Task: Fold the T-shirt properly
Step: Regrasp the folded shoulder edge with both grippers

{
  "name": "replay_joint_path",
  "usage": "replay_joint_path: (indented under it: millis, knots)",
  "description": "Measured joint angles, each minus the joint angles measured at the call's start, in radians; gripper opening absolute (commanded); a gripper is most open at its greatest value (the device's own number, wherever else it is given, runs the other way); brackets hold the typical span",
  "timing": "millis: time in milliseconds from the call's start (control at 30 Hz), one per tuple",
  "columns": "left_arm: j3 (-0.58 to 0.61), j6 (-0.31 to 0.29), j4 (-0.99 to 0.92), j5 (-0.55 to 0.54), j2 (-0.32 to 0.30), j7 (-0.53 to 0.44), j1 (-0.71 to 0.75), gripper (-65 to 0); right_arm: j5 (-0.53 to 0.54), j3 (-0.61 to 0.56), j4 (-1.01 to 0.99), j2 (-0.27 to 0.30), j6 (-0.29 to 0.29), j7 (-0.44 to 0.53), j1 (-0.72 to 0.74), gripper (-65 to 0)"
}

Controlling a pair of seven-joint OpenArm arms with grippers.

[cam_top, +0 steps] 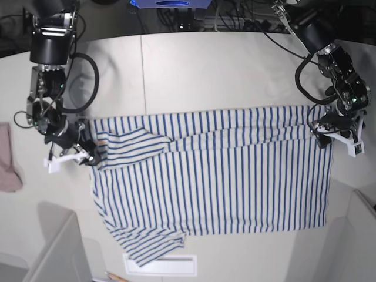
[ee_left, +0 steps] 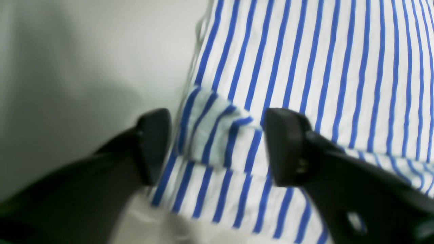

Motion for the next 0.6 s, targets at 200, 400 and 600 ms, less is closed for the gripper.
replay_joint_path:
  millis: [200,400,600]
  knots:
    - [-0.027,-0.002,0.137,-0.018,0.008,0.001,0.032,-9.9,0.011,0.057,0.205,-0.002,-0.002,0.111,-0.159,-36.8]
    - [-0.165,-0.016,0.288,-0.172,0.073,0.005,0.194,-10.0,0.011,0.154,0.364,-0.085,-0.007,0.168,-0.342,-36.8]
    - [-0.256,-0.001,0.290,-0.391,0.066,0.004,0.357,-10.2,0.013,0.261,0.425,-0.216,-0.009,0.170,-0.469,-36.8]
